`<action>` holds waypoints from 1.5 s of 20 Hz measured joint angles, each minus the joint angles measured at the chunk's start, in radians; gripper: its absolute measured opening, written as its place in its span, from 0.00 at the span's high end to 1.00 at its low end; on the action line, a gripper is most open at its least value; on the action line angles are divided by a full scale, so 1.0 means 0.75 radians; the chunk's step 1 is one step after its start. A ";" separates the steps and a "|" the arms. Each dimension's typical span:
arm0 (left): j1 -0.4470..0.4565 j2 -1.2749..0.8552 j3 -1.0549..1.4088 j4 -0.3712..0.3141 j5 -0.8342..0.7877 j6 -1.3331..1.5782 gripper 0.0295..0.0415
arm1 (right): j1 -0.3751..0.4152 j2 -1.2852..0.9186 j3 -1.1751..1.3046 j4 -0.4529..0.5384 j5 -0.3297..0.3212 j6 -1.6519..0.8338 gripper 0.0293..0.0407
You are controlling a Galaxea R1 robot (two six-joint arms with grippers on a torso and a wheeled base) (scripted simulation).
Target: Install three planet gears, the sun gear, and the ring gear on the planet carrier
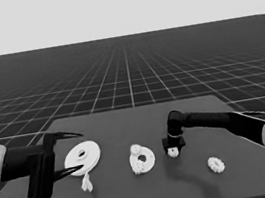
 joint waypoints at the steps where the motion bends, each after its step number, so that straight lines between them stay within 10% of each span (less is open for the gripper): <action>1: 0.000 0.000 0.000 0.000 0.000 0.000 0.25 | 0.081 -0.041 0.108 0.078 -0.066 0.051 0.83; 5: 0.000 0.000 0.000 0.000 0.000 0.000 0.25 | 0.239 -0.067 0.185 0.205 -0.129 0.088 0.83; 20: 0.000 0.000 0.000 0.000 0.000 0.000 0.25 | 0.253 0.316 0.020 0.209 -0.170 0.303 0.83; 23: 0.000 0.000 0.000 0.000 0.000 0.000 0.25 | 0.087 0.345 -0.080 0.053 -0.114 0.245 0.83; 30: 0.000 0.000 0.000 0.000 0.000 0.000 0.25 | 0.050 0.356 -0.118 0.018 -0.095 0.224 0.83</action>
